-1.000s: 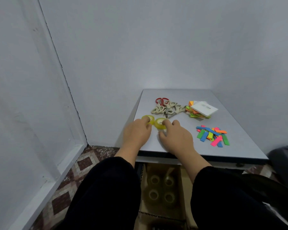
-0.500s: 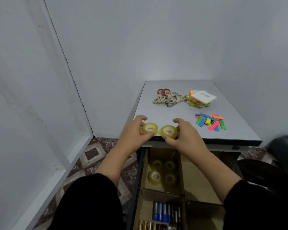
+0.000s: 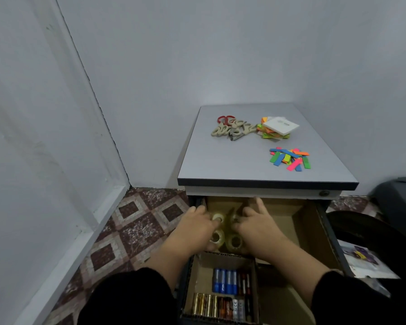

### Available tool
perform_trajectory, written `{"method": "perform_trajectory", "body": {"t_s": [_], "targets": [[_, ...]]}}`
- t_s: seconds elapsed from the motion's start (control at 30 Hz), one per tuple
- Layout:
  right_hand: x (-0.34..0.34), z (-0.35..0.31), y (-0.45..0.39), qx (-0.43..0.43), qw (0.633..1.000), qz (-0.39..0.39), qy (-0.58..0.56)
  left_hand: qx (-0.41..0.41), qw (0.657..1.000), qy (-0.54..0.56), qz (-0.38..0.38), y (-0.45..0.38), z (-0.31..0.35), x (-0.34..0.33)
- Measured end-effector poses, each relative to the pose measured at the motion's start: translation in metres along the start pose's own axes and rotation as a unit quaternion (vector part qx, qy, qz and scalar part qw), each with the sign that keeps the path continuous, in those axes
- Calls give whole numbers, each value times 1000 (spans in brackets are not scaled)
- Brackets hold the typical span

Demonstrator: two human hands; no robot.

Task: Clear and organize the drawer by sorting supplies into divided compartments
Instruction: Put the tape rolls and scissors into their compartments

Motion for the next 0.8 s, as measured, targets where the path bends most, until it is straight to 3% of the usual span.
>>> {"method": "perform_trajectory", "body": {"t_s": [0.27,0.8], "targets": [[-21,-7,-22,14,998,-61,9,-33,997,-1,-75,-14,8,-14],[-31,-4,-16,-53,992,-62,-99,-24,998,-12,-57,-10,9,-13]]}}
Point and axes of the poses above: each hand's wrist, its own y-axis away from the middle knuckle, its own x-axis out of the back of the hand, z = x × y, the point moved 5 cm from there along -y, towards the middle knuckle, and after that the axes turned 3 degrees about z, right-handed, at the moved point
